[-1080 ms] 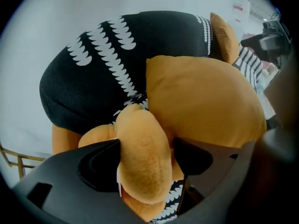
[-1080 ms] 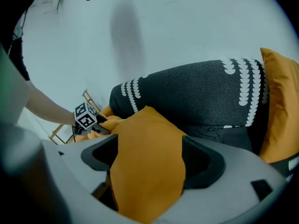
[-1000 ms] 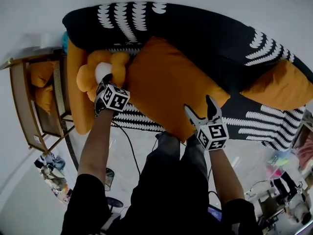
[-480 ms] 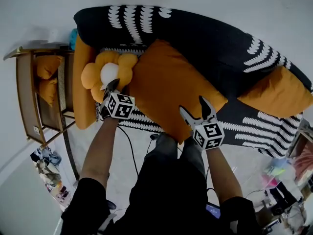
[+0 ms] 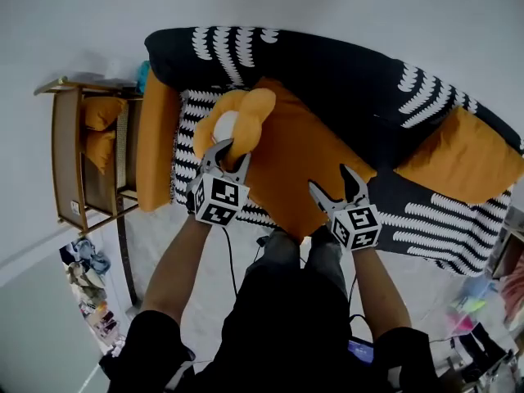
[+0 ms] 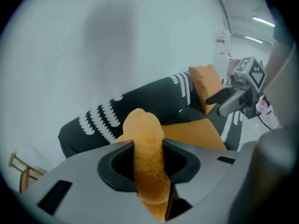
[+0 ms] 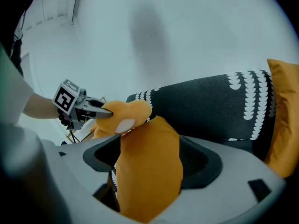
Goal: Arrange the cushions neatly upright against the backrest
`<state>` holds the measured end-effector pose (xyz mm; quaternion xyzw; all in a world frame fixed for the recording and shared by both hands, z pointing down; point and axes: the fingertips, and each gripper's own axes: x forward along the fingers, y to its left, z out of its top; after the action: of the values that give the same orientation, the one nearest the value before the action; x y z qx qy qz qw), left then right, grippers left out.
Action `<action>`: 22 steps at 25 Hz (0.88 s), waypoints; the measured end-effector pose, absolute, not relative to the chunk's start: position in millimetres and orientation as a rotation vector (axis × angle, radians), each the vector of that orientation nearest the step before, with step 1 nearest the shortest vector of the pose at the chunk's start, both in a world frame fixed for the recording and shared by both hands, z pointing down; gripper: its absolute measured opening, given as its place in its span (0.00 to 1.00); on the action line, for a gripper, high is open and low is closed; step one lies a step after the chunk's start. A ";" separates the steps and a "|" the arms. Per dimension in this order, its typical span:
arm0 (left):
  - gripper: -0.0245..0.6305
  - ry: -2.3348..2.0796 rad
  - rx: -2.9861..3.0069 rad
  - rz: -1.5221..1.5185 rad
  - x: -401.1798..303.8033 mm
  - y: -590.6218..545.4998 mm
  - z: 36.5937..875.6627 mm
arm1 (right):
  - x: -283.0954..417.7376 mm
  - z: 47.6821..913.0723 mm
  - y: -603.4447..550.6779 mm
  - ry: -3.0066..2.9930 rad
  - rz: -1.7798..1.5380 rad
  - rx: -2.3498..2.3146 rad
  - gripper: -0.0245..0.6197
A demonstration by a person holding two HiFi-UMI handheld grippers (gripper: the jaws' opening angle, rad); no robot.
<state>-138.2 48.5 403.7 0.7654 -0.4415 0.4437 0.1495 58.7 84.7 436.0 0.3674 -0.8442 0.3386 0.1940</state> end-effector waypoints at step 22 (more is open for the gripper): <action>0.25 -0.520 2.882 1.169 226.8 51.2 349.4 | 307.6 429.2 113.6 -2.221 1.069 1.405 0.65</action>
<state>226.8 51.2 349.4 0.9140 -0.1649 0.3706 -0.0059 307.6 113.6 429.2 0.4895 -0.7737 0.3724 0.1519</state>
